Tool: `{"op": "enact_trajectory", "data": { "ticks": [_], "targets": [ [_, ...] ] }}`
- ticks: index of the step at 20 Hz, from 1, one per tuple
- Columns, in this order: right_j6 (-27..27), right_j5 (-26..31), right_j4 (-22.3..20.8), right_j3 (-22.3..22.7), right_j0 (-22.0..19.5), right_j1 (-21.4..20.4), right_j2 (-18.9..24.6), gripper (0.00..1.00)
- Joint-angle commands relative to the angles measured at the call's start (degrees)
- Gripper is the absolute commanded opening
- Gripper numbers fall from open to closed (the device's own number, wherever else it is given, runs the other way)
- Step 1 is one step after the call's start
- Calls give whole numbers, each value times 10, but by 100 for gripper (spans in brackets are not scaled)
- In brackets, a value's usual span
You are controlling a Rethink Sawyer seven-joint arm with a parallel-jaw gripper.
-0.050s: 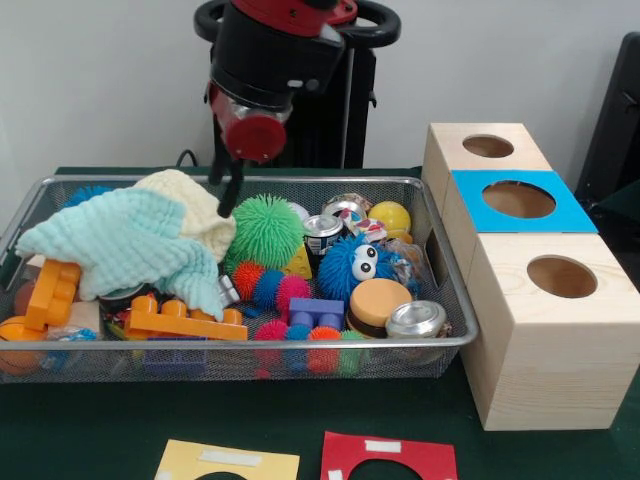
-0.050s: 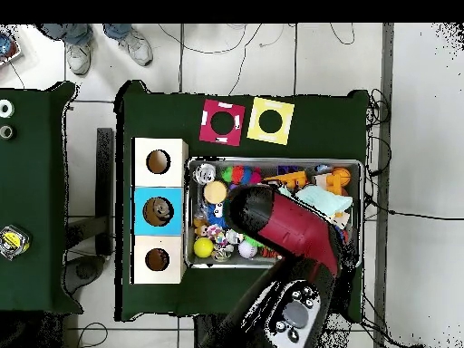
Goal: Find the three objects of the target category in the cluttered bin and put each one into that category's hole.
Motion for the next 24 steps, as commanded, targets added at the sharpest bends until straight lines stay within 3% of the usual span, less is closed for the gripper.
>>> {"op": "enact_trajectory", "data": {
  "ticks": [1, 9, 15, 20, 24],
  "targets": [
    [136, -41, 45, 38, 54, 21, 91, 100],
    [136, -1, 67, 17, 123, 28, 86, 100],
    [88, 11, 63, -13, 139, 26, 99, 100],
    [39, -93, 46, 40, 104, 23, 162, 100],
    [44, -139, 27, 63, 97, 32, 173, 100]
  ]
}}
